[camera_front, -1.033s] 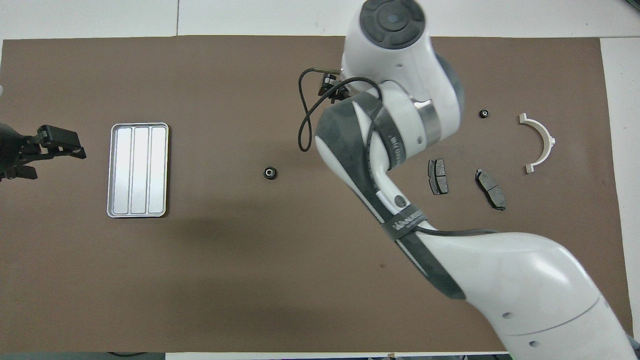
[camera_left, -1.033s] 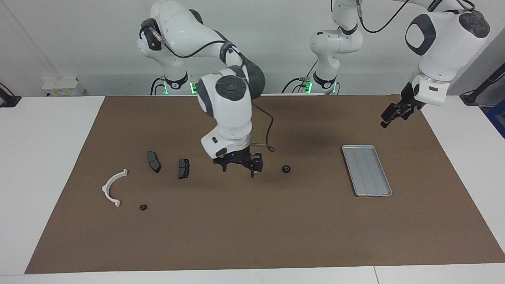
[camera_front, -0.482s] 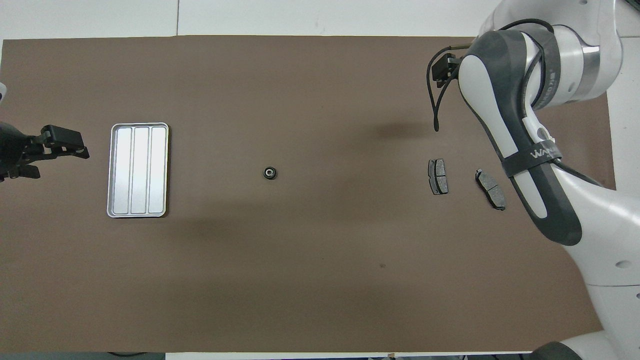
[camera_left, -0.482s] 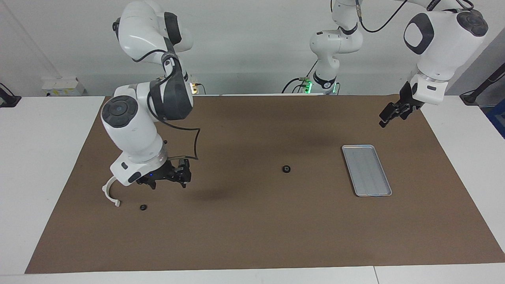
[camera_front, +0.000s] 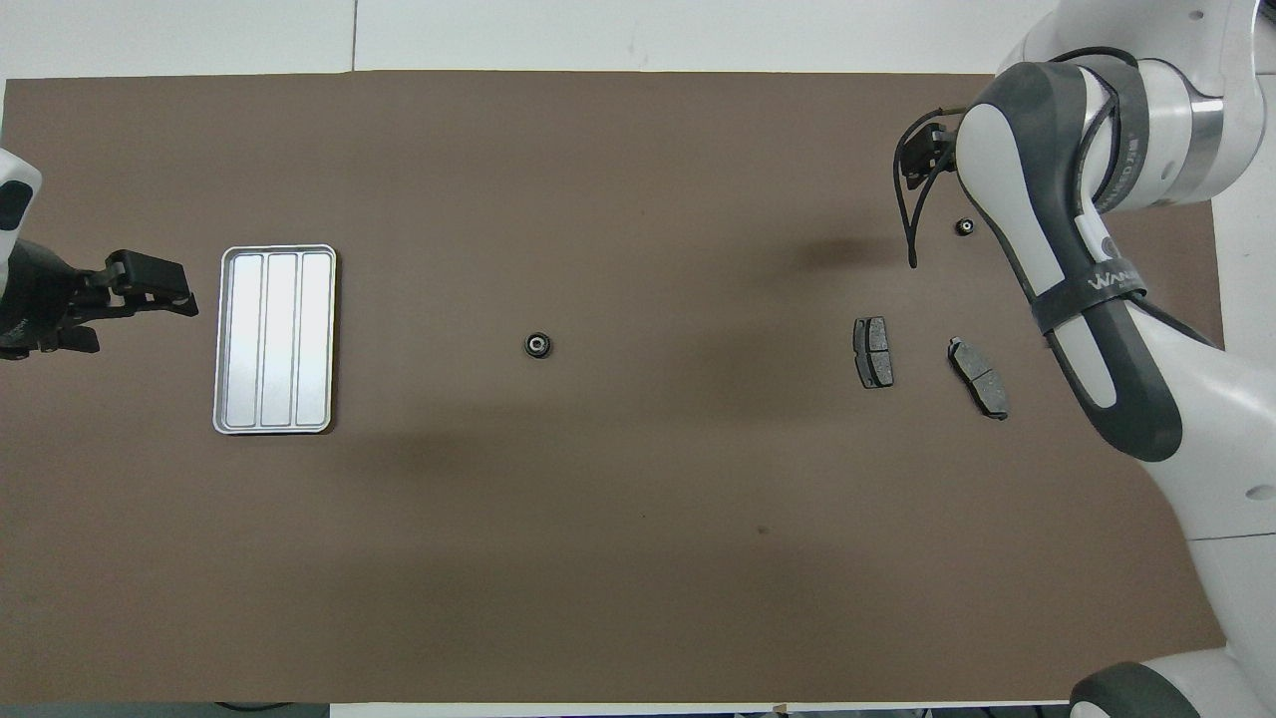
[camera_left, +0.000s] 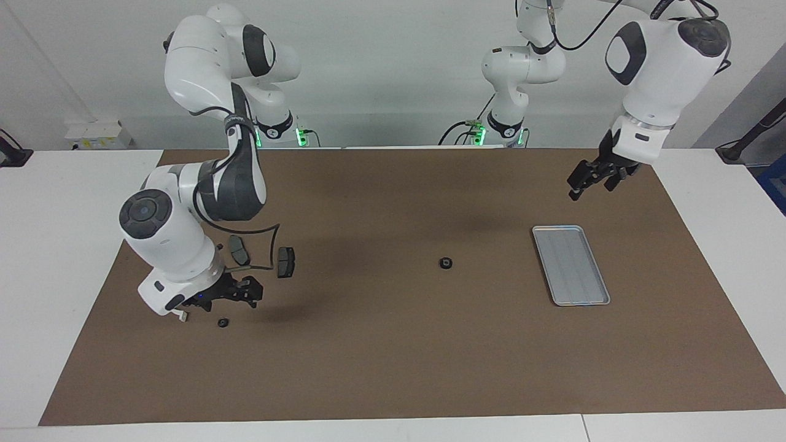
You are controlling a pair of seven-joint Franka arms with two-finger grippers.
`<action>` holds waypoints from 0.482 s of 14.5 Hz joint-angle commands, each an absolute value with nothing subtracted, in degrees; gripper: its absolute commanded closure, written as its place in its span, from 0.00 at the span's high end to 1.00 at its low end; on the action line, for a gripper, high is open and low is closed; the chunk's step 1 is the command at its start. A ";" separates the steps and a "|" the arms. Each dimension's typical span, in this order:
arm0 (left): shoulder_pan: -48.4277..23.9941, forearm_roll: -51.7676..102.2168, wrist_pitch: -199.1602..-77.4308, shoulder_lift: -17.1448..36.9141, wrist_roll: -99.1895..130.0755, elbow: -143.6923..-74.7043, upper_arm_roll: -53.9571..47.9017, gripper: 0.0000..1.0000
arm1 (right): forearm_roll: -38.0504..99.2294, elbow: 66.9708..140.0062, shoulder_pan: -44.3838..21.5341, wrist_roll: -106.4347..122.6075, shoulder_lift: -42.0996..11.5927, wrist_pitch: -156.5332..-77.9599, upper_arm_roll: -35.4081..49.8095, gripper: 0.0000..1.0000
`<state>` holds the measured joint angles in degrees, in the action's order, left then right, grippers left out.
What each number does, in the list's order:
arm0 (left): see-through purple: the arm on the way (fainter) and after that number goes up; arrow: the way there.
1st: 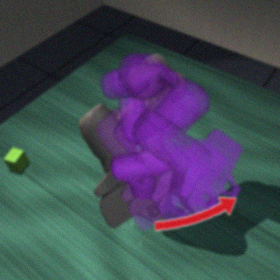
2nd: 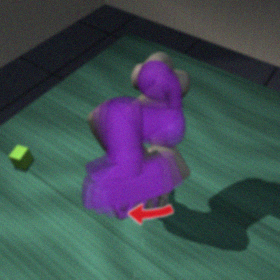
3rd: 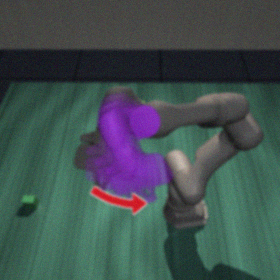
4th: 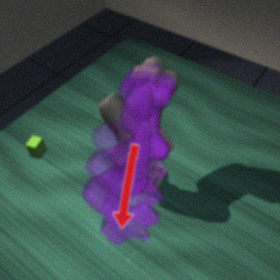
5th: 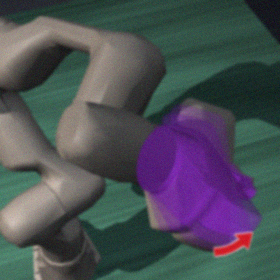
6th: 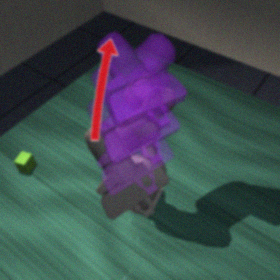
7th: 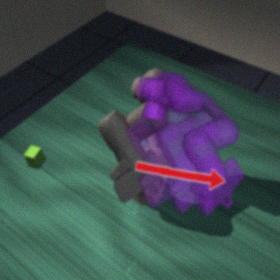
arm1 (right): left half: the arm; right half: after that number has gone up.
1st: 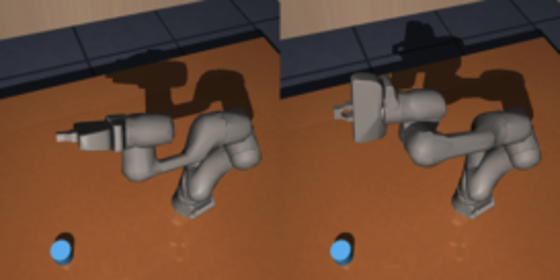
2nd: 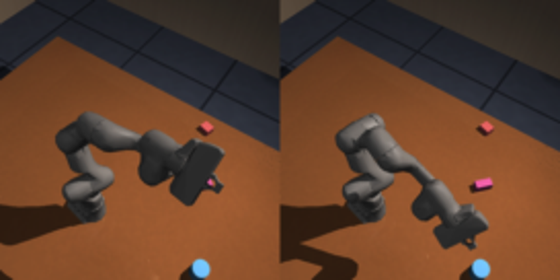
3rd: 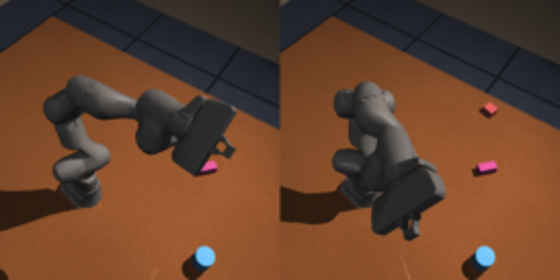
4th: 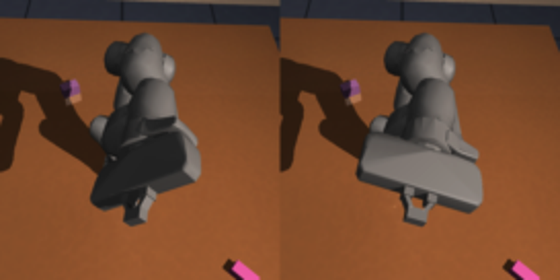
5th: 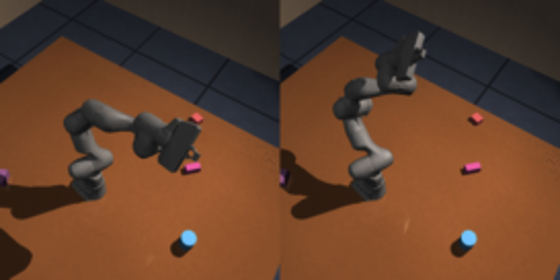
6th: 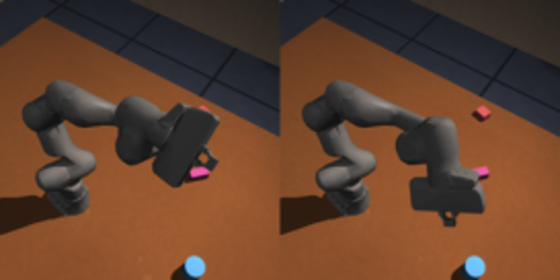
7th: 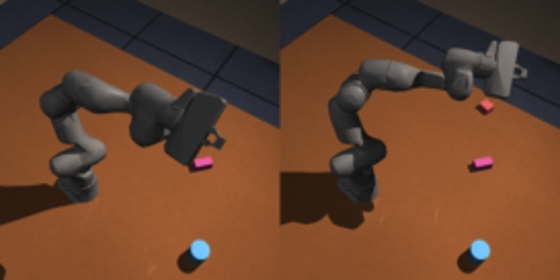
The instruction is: Pick bearing gear from pile to tray
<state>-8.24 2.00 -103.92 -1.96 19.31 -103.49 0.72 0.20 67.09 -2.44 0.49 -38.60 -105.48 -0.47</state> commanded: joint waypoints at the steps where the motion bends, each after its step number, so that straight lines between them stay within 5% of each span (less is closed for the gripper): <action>1: -17.98 2.20 -109.14 2.00 29.40 -104.94 1.23 1.00 | -1.05 71.27 -1.32 2.20 -37.88 -110.73 0.35 1.00; 7: -31.79 2.46 -118.55 12.63 56.56 -103.28 1.41 1.00 | -2.99 75.23 -0.18 2.20 -39.29 -117.07 0.35 1.00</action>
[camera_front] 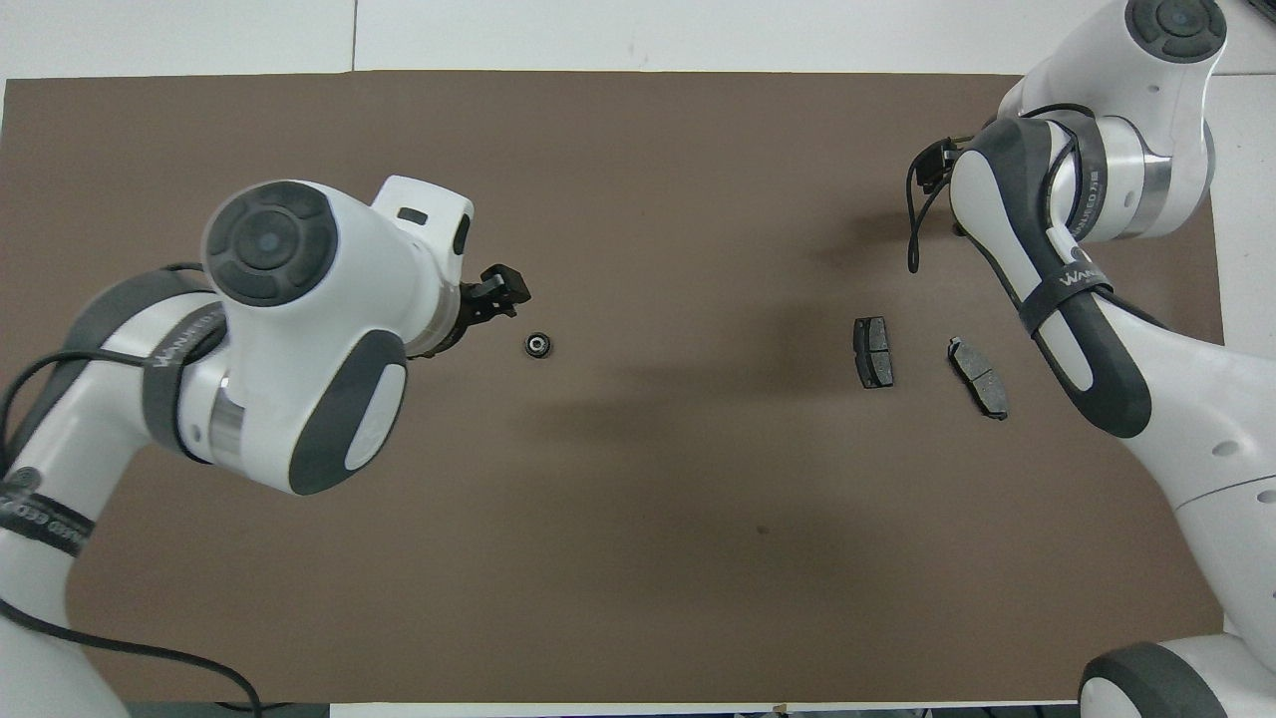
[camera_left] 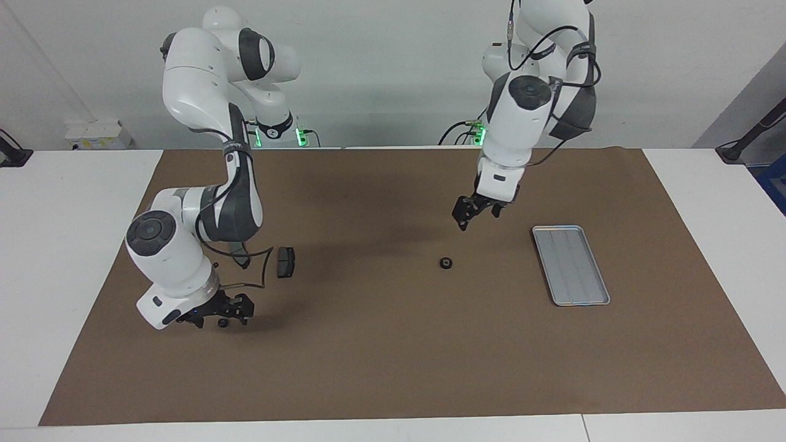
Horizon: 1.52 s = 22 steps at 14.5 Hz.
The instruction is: Pick bearing gear from pile to tray
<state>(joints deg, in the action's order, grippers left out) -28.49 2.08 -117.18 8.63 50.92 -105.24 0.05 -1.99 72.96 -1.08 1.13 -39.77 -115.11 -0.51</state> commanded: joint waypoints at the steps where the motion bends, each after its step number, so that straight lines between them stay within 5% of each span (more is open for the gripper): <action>1: -33.90 2.03 -120.30 16.40 60.43 -102.58 1.58 1.00 | -3.25 75.84 -0.18 2.28 -39.37 -118.64 0.26 1.00; 4: -34.37 1.23 -123.57 20.30 61.44 -104.23 1.49 1.00 | -4.39 77.69 0.61 2.11 -39.46 -120.58 0.35 0.97; 15: -31.99 -1.23 -135.26 21.36 59.50 -110.39 1.76 0.67 | -4.13 78.66 1.58 1.58 -41.13 -122.34 0.35 0.91; 22: -32.34 -1.23 -140.08 21.71 60.99 -112.49 1.67 0.64 | -4.04 79.37 1.49 0.36 -41.48 -121.64 0.35 0.85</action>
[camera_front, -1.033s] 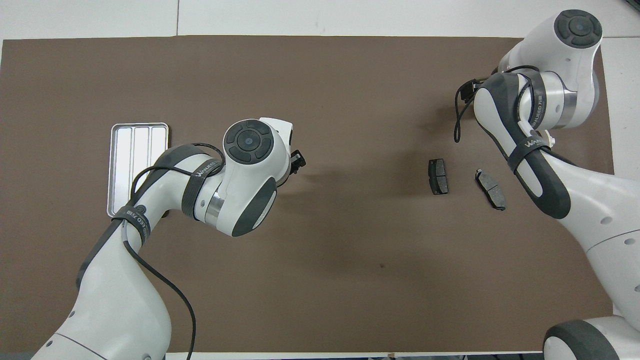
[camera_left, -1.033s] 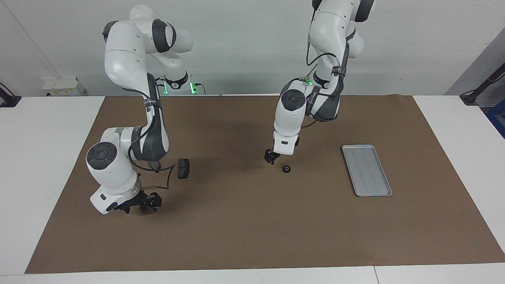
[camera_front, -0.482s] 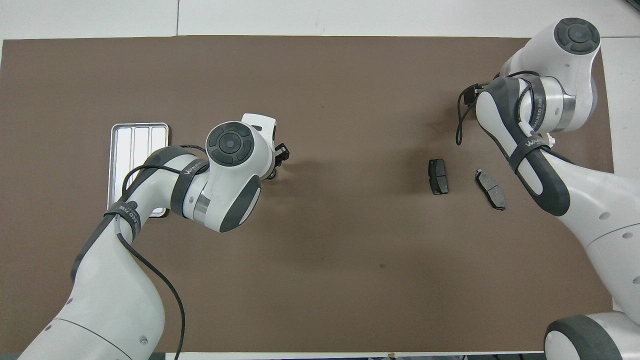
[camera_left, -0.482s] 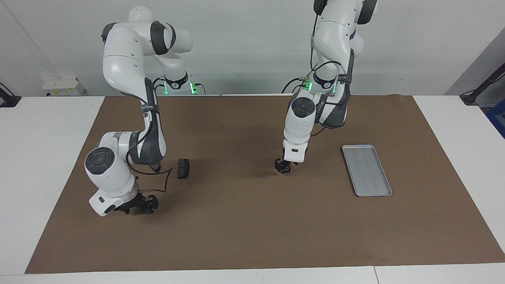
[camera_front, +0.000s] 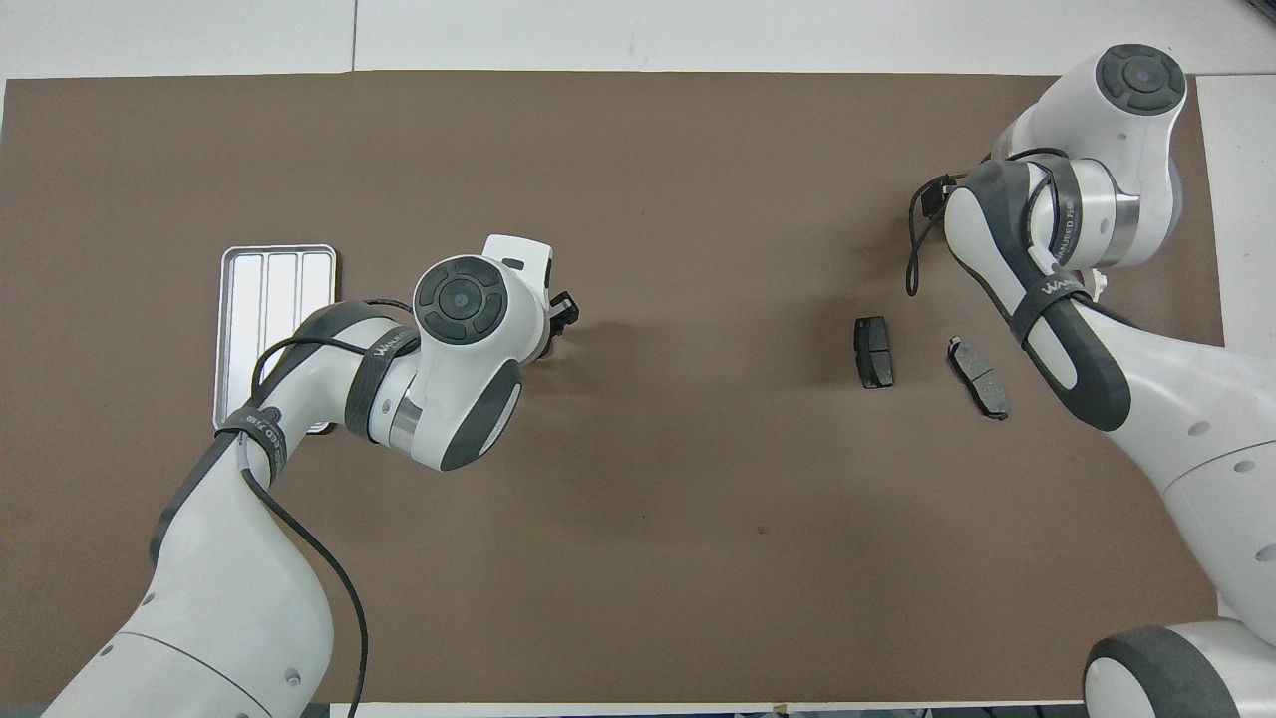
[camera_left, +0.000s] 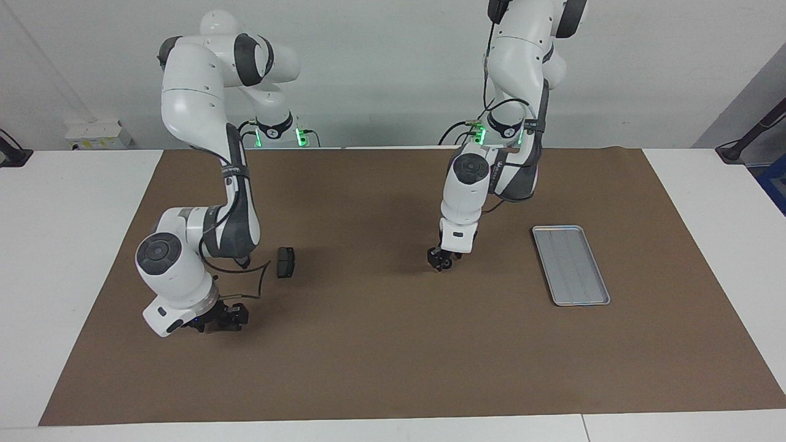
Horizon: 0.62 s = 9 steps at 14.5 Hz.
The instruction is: Pick bearing gear from pile to tray
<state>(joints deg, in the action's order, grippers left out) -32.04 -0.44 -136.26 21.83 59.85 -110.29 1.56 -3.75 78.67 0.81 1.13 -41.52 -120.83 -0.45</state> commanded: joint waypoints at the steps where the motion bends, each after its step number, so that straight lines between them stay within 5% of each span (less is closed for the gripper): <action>1: -32.52 -1.23 -141.14 21.71 61.08 -113.37 1.76 0.61 | -4.04 79.37 1.49 0.09 -41.48 -121.47 0.35 0.85; 3: -32.52 -1.23 -141.15 21.62 61.08 -113.55 1.76 0.43 | -4.04 79.37 1.49 0.17 -41.48 -121.29 0.35 0.82; 5: -32.52 -1.23 -140.10 21.62 61.08 -113.38 1.76 0.06 | -4.04 79.37 1.49 0.18 -41.48 -121.11 0.26 0.77; 9: -30.77 -2.89 -128.62 21.36 59.16 -108.30 2.37 0.00 | -3.60 79.37 1.58 0.09 -41.48 -119.79 0.18 0.71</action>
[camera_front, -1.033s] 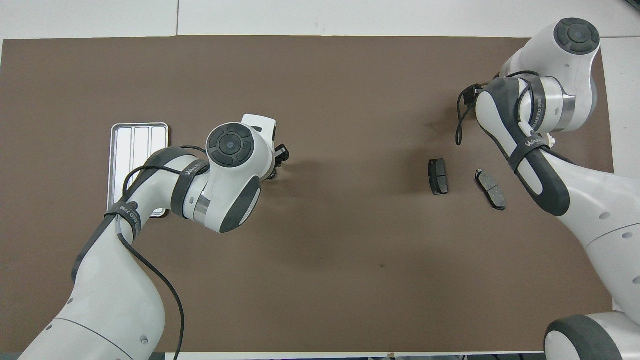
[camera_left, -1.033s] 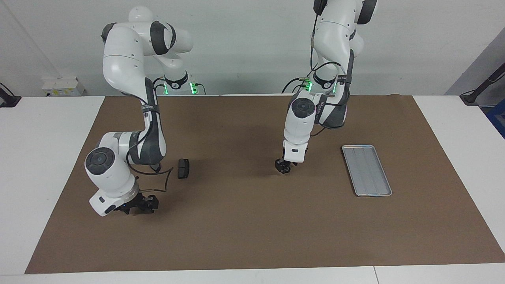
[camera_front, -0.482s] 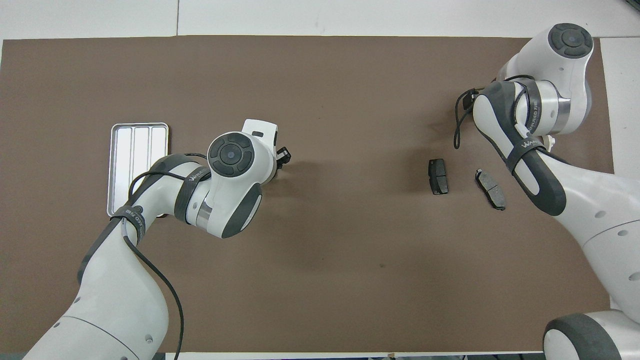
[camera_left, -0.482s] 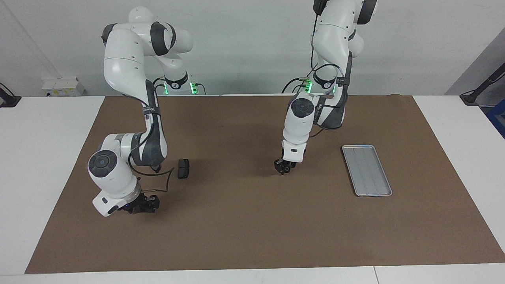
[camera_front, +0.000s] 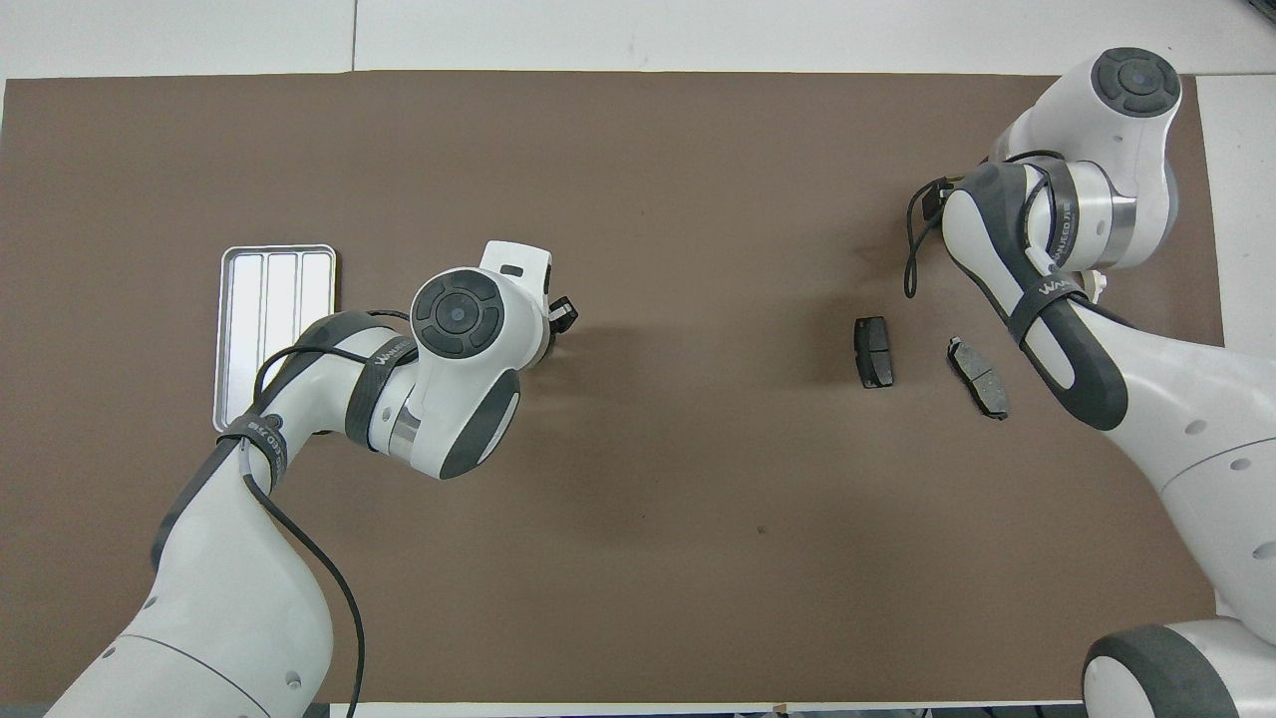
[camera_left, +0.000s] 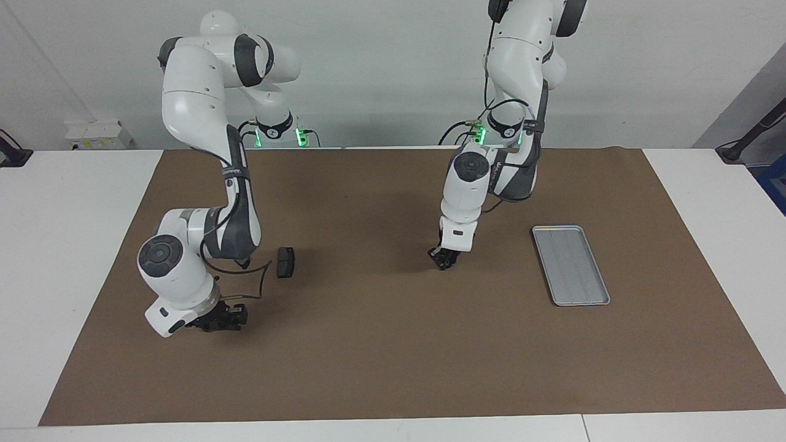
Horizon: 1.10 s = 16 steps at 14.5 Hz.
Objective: Pick bearing gear from pile to tray
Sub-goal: 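Lower the bearing into the silver tray and open the left gripper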
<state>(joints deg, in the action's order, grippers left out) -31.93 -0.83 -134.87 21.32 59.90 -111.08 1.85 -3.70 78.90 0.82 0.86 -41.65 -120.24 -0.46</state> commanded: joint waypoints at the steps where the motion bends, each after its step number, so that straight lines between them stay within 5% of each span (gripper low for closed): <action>1: -29.20 -3.77 -126.24 20.14 56.28 -108.37 2.46 0.00 | -3.60 79.45 1.58 0.17 -41.48 -119.79 0.18 0.65; 5: -17.17 -3.78 -118.85 9.07 32.15 -113.63 2.37 0.00 | -3.60 79.45 1.67 0.44 -41.48 -118.66 0.18 0.47; 9: -6.62 -3.78 -119.88 8.44 5.34 -115.13 2.29 0.00 | -3.69 79.45 1.67 2.01 -41.48 -116.99 -0.09 0.35; 11: -4.67 -3.60 -123.20 8.35 0.80 -116.80 2.29 0.00 | -3.78 79.45 1.67 3.25 -41.92 -116.98 -0.09 0.19; 16: -1.84 -3.34 -126.82 8.35 -7.03 -121.02 2.20 0.00 | -4.13 79.02 1.32 3.43 -41.92 -116.90 -0.09 0.00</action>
